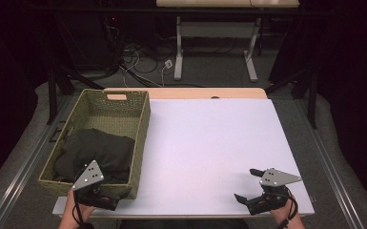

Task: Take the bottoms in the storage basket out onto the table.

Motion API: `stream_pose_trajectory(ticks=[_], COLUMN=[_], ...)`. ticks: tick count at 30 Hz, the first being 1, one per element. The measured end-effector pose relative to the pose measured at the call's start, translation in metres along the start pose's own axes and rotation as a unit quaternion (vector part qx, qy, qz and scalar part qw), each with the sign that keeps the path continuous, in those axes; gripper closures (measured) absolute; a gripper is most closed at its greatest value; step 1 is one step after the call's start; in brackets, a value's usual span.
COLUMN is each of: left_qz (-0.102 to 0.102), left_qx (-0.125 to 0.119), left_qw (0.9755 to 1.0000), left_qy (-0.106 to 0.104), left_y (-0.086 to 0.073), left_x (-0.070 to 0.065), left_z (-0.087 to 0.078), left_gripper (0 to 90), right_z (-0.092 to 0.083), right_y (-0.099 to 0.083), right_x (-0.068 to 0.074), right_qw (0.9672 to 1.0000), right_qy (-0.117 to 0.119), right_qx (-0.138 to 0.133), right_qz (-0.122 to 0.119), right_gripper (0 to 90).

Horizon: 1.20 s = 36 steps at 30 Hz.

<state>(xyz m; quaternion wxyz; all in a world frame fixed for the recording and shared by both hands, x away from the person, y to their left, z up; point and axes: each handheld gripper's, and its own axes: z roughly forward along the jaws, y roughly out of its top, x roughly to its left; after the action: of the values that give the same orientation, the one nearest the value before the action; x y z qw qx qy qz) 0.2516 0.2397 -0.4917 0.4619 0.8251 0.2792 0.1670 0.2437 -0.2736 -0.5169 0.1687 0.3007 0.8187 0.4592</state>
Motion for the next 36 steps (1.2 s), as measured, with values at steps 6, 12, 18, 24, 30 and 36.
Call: stream_pose_trajectory(ticks=[6,12,18,24,30,36], left_qz=[0.002,0.004,-0.007,-0.007,-0.017,-0.026], left_qx=[0.005,0.004,-0.011,0.005,0.020,0.026], left_qw=[1.0000,0.9999,0.9999,0.9999,0.9995,0.9990], left_qy=[0.003,0.010,0.009,0.009,0.016,0.027], left_y=[0.001,0.003,0.005,0.007,0.011,0.014], left_x=[-0.001,-0.001,0.003,0.005,0.009,0.015], left_z=[0.001,-0.003,-0.008,-0.008,-0.011,-0.015], left_gripper=[0.0,0.1,0.0,0.2,0.3,0.3], right_z=[0.000,0.000,0.000,0.000,0.001,0.002], right_y=[0.000,0.000,0.000,0.000,0.000,0.000], right_x=[0.001,0.002,0.001,0.002,0.002,0.002], right_qw=[1.0000,1.0000,1.0000,0.9999,0.9999,0.9999], right_qy=[-0.003,0.001,0.000,0.001,0.001,0.000], right_qx=[0.001,-0.001,0.002,0.001,0.002,0.004], right_qz=[-0.004,-0.009,-0.006,-0.010,-0.012,-0.011], right_gripper=[0.3,0.3,0.3,0.3,0.3,0.3])
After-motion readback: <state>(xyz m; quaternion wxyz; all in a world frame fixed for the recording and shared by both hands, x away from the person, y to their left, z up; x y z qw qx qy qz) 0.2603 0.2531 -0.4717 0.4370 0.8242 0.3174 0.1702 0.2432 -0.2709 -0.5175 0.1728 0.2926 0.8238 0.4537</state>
